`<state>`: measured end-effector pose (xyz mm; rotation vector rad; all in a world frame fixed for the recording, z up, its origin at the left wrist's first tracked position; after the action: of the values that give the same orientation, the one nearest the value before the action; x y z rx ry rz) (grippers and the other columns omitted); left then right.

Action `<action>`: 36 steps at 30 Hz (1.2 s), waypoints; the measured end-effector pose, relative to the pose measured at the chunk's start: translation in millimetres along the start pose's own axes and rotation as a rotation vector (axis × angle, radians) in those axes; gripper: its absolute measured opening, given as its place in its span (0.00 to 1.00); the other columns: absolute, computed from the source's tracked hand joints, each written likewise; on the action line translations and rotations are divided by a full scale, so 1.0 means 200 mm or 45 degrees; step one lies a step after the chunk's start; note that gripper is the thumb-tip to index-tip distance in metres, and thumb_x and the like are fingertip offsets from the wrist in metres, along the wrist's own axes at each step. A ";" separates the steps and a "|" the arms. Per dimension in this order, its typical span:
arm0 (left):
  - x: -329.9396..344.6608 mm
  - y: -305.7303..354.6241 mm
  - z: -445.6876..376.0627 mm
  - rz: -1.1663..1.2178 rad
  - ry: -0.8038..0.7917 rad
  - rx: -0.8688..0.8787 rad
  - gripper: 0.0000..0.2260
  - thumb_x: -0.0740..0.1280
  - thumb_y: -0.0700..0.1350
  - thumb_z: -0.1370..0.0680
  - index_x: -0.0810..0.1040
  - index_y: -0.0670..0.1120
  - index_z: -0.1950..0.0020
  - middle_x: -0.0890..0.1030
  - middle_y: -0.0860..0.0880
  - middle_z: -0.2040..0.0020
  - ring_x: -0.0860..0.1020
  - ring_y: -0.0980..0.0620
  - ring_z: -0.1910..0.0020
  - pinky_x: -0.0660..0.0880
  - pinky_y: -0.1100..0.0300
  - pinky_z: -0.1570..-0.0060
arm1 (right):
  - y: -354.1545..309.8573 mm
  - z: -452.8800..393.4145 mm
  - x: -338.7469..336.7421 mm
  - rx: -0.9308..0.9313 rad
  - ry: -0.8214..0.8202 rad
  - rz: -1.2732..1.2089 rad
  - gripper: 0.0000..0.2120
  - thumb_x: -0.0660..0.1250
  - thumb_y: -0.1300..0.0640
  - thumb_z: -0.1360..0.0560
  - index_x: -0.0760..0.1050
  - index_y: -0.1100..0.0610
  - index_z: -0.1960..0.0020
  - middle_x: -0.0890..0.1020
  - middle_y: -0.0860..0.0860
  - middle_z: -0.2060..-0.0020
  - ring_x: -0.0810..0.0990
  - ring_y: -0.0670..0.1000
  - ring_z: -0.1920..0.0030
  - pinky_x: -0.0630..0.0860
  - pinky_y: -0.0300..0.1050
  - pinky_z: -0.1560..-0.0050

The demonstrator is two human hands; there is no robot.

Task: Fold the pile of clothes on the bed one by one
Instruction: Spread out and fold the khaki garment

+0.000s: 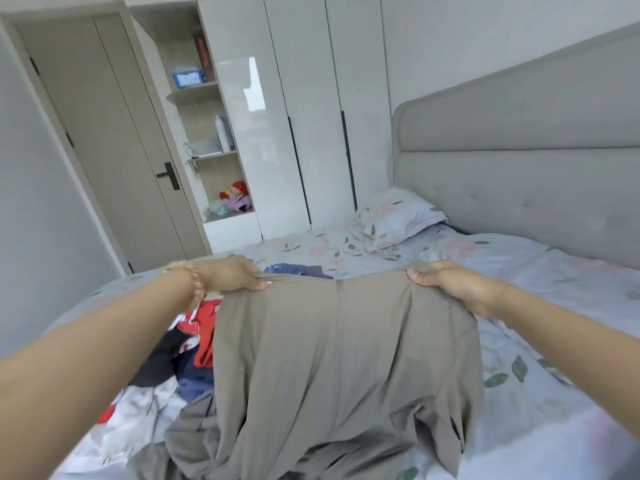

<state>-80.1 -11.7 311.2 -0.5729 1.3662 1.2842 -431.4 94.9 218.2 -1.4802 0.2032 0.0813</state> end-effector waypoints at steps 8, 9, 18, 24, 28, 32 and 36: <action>-0.61 1.12 -0.40 1.574 0.522 0.508 0.13 0.51 0.34 0.17 0.70 0.47 0.40 0.77 0.46 0.53 0.79 0.51 0.56 0.78 0.58 0.66 | -0.89 -0.15 -0.70 -0.706 1.117 0.234 0.21 0.67 0.53 0.23 0.62 0.55 0.69 0.65 0.52 0.73 0.66 0.51 0.66 0.58 0.47 0.67; -0.68 1.21 -0.38 1.613 0.559 0.602 0.12 0.51 0.36 0.17 0.70 0.48 0.41 0.76 0.46 0.55 0.77 0.53 0.59 0.75 0.62 0.73 | -1.01 -0.10 -0.75 -0.781 1.184 0.228 0.20 0.67 0.52 0.23 0.63 0.56 0.68 0.66 0.54 0.71 0.66 0.51 0.66 0.58 0.48 0.67; -0.87 1.14 -0.32 2.127 0.396 0.889 0.08 0.53 0.39 0.17 0.69 0.48 0.43 0.74 0.49 0.49 0.75 0.45 0.52 0.74 0.49 0.54 | -1.33 0.21 -0.60 -1.125 1.151 0.629 0.19 0.66 0.51 0.23 0.65 0.48 0.70 0.68 0.47 0.75 0.65 0.46 0.70 0.61 0.35 0.69; -0.56 0.49 -0.42 2.196 0.507 0.604 0.11 0.54 0.33 0.31 0.73 0.44 0.59 0.76 0.46 0.59 0.74 0.47 0.63 0.71 0.59 0.54 | -0.93 0.04 -0.05 -0.796 0.610 0.783 0.20 0.69 0.53 0.24 0.65 0.50 0.71 0.67 0.44 0.75 0.66 0.43 0.70 0.62 0.43 0.67; -0.21 -0.08 -0.48 2.169 0.515 0.362 0.14 0.51 0.31 0.31 0.76 0.38 0.64 0.78 0.40 0.56 0.77 0.50 0.67 0.74 0.58 0.48 | -0.54 -0.02 0.45 -0.657 0.275 0.621 0.15 0.67 0.58 0.23 0.69 0.46 0.65 0.74 0.39 0.70 0.74 0.36 0.65 0.67 0.30 0.62; 0.18 -0.76 -0.49 1.998 0.429 0.047 0.15 0.51 0.32 0.30 0.78 0.38 0.65 0.80 0.42 0.61 0.77 0.49 0.64 0.76 0.57 0.50 | -0.05 -0.10 1.02 -0.510 -0.015 0.561 0.04 0.65 0.58 0.22 0.73 0.49 0.53 0.80 0.43 0.56 0.77 0.42 0.52 0.71 0.31 0.48; 0.53 -1.39 -0.33 1.858 0.452 -0.157 0.13 0.53 0.31 0.24 0.77 0.39 0.59 0.81 0.44 0.61 0.81 0.52 0.61 0.78 0.62 0.54 | 0.38 -0.08 1.63 -0.400 -0.337 0.666 0.03 0.60 0.51 0.21 0.66 0.49 0.50 0.80 0.48 0.52 0.78 0.50 0.50 0.75 0.47 0.43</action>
<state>114.1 -116.5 100.1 0.2869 2.1002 2.4827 -127.8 62.7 82.3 -1.6767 0.3702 0.7554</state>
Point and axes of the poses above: each hand's wrist, its own z-axis away from the middle knuckle, its own x-axis out of the palm, y = z × x, the point moved 4 cm from there along -z, towards the middle knuckle
